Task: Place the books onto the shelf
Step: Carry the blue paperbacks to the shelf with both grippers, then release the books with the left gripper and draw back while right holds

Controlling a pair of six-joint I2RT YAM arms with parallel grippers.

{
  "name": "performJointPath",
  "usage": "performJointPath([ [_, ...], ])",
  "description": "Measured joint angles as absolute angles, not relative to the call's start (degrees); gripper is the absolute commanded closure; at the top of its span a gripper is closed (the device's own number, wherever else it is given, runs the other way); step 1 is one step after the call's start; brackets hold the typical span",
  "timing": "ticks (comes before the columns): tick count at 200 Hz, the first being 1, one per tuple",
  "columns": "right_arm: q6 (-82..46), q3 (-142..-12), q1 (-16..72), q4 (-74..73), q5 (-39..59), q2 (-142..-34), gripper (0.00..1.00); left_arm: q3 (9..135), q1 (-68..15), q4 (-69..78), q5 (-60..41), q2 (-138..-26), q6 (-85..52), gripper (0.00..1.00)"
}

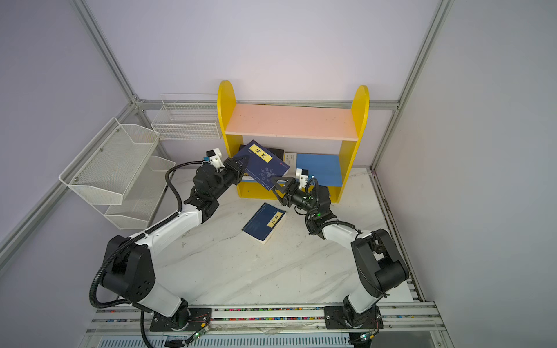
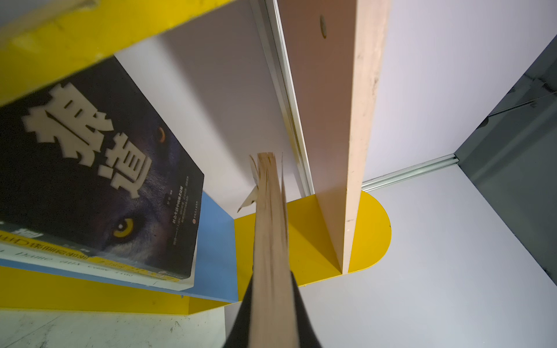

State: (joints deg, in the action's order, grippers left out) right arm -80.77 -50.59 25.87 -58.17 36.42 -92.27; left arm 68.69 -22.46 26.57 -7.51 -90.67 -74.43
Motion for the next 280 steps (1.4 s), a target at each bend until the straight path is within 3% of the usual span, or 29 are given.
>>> performJointPath([
  [16,-81.14,-51.42,26.17,-59.18,35.35,-93.56,0.38,68.69,-22.98,26.55,-6.61,-90.94,-74.48,1.0],
  [35,-82.13,-52.18,26.44,-60.6,34.15,-95.04,0.59,68.71,-23.44,26.55,-5.39,-90.98,-74.54,1.0],
  [73,-82.54,-54.04,26.65,-61.1,32.29,-96.07,0.82,68.69,-24.14,26.5,-3.05,-90.98,-74.5,1.0],
  [91,-81.97,-55.2,26.55,-60.97,32.18,-96.25,0.9,68.69,-24.14,26.55,-2.31,-90.98,-74.46,0.93],
  [98,-81.87,-55.79,26.24,-60.77,32.42,-96.53,0.94,68.69,-24.1,26.55,-2.02,-90.98,-74.5,0.86],
  [131,-79.99,-59.94,23.86,-58.5,35.66,-99.29,0.94,68.53,-24.16,23.7,-1.61,-89.45,-72.66,0.35],
  [165,-73.67,-70.48,19.0,-48.99,42.7,-105.06,0.96,66.81,-23.05,13.54,-0.95,-80.09,-68.18,0.13],
  [217,-60.27,-89.82,17.15,-29.85,53.56,-115.74,0.98,57.89,-15.92,-0.12,2.46,-62.43,-63.48,0.09],
  [280,-48.03,-107.2,17.54,-12.03,58.52,-123.61,0.95,49.69,-13.87,-11.14,7.44,-52.93,-62.33,0.08],
])
